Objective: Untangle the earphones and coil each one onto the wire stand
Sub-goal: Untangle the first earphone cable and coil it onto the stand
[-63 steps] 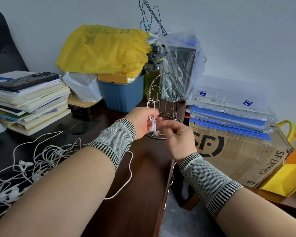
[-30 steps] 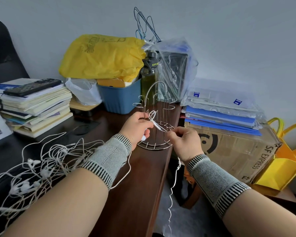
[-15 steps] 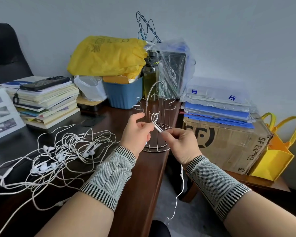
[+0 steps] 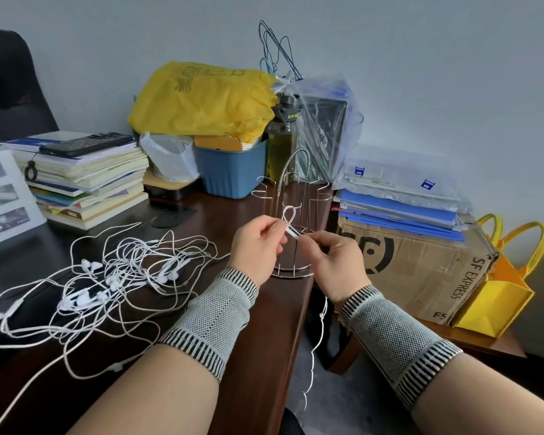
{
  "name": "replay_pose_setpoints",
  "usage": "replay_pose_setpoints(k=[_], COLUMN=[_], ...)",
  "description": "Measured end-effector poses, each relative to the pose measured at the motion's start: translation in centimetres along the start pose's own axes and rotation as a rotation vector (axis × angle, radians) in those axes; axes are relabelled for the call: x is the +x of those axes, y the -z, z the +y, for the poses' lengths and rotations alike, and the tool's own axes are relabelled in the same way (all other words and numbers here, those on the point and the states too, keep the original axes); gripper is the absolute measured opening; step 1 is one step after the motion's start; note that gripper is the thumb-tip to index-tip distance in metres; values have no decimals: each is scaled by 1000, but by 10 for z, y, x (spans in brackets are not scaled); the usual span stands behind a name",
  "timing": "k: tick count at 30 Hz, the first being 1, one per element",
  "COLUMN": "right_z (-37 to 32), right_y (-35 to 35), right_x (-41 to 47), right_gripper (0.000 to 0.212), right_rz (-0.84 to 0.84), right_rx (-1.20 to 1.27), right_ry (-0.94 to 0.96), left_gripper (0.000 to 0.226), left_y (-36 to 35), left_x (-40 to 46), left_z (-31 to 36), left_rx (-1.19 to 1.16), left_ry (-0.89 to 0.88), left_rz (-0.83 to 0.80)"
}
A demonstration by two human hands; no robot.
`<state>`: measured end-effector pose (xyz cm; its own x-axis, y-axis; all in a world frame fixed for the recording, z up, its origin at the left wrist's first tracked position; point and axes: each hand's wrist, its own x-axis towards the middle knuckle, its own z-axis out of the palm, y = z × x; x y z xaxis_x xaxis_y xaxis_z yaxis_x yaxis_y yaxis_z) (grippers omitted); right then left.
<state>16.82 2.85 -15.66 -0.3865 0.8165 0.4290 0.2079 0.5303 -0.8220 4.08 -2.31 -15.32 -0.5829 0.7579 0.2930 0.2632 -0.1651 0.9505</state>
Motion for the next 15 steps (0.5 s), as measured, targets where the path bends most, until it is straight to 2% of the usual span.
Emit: replay_pose_setpoints(k=[3,7,12,15], right_z=[-1,1,3,4], right_y=[-2,-4,1,2], right_x=[0,-1,-1,0], right_gripper=[32,31,25,13], right_rz=[-11,-20,-16,4], right_rx=[-25,-67,-74,-78], right_ry=[-1,27,25,66], left_gripper=[21,23,29,23], left_y=[2,2,3,3], left_x=[0,0,0,0], left_z=[1,3,2,3], left_rx=[-14,-14,18,84], left_ry=[-4,11,-16,-68], left_rz=[6,8,-3,3])
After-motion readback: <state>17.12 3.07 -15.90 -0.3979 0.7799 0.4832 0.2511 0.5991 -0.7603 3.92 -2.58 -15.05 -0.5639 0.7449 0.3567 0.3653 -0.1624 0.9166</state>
